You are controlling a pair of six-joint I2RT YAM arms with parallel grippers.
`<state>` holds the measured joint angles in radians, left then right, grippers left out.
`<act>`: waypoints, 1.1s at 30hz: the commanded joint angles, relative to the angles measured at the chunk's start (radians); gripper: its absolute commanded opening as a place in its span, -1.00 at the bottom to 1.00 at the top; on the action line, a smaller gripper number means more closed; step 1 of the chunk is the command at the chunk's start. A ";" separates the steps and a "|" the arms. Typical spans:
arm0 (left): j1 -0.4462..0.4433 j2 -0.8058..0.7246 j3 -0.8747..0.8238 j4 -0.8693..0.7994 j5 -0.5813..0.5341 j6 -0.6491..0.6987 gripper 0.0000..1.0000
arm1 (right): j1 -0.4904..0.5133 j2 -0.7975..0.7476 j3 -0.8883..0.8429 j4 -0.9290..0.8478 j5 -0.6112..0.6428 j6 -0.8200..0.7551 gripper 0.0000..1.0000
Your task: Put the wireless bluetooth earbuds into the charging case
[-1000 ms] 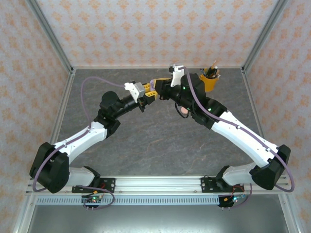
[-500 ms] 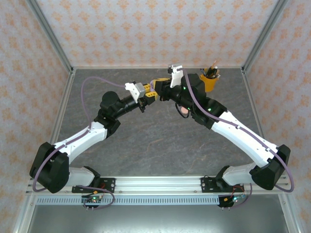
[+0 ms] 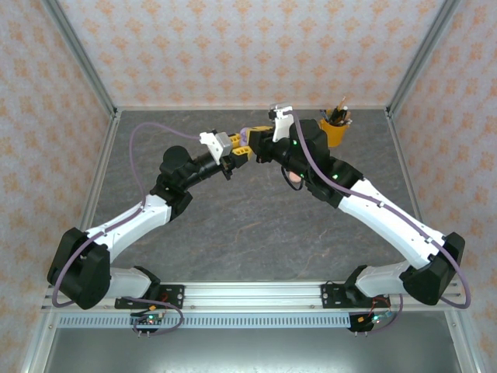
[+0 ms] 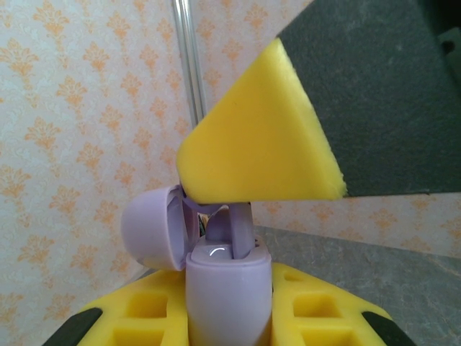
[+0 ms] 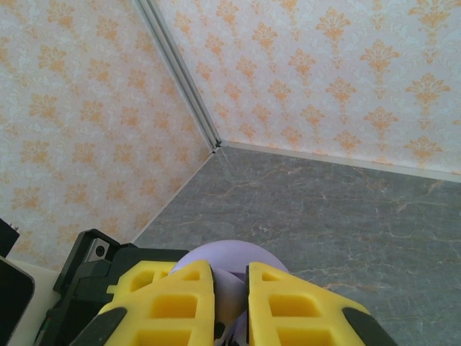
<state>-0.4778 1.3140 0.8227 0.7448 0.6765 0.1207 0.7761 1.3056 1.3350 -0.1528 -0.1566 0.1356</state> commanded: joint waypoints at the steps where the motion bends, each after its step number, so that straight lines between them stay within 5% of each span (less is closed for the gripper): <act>1: -0.006 -0.007 0.038 0.045 0.017 -0.013 -1.00 | 0.005 -0.016 -0.016 -0.025 0.005 -0.016 -0.72; 17: -0.007 -0.010 0.039 0.045 0.015 -0.013 -1.00 | 0.005 0.067 0.067 -0.145 -0.195 -0.086 -0.70; 23: -0.006 -0.006 0.036 0.047 0.014 -0.013 -1.00 | 0.005 0.048 0.077 -0.142 -0.151 -0.072 -0.24; 33: -0.006 0.001 0.024 0.056 0.009 -0.015 -1.00 | -0.008 -0.021 0.127 -0.133 -0.089 -0.017 0.14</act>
<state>-0.4782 1.3140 0.8227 0.7296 0.6735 0.1127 0.7753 1.3373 1.4181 -0.2672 -0.2657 0.0906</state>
